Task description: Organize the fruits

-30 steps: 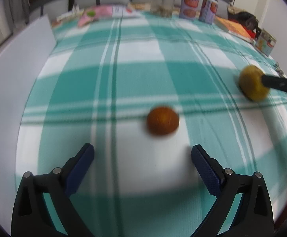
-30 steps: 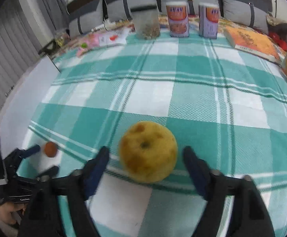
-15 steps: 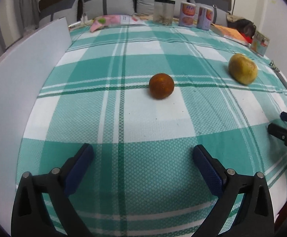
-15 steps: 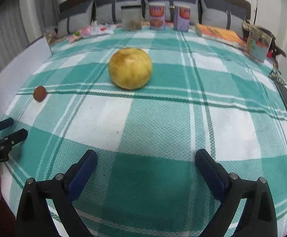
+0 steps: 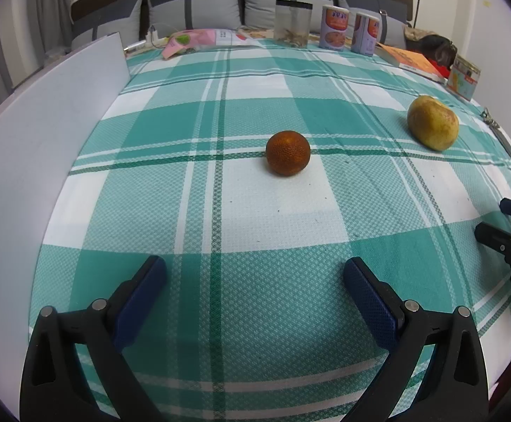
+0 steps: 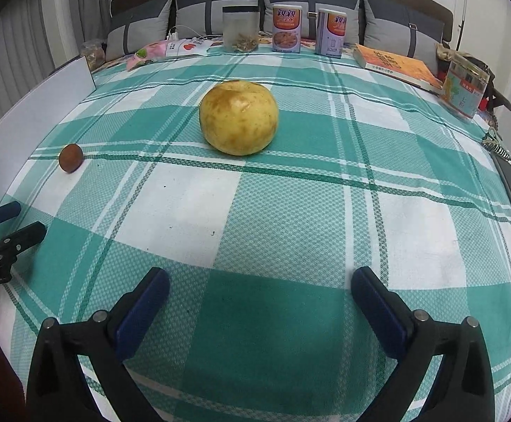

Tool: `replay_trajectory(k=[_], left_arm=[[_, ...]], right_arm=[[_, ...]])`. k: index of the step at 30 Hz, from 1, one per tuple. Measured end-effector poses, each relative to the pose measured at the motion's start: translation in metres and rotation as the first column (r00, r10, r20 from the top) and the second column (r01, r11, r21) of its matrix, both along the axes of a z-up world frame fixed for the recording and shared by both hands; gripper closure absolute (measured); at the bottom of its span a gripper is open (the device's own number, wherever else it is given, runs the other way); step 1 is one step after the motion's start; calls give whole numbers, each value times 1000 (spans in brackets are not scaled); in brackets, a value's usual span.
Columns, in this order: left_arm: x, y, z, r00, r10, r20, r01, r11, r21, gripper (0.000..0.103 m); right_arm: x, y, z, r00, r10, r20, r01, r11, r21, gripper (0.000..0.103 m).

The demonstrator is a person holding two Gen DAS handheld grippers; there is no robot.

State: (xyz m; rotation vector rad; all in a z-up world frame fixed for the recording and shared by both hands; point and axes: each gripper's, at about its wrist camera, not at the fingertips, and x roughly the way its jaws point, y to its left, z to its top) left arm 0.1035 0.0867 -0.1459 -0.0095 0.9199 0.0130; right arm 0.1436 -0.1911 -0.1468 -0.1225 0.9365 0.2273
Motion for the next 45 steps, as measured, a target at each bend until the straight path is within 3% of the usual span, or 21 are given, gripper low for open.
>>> replay_trajectory(k=[45], left_arm=[[-1, -1, 0, 1000, -2, -10, 2, 1000, -2, 1]], right_arm=[[1, 0, 0, 1000, 0, 0, 0, 1000, -2, 0]])
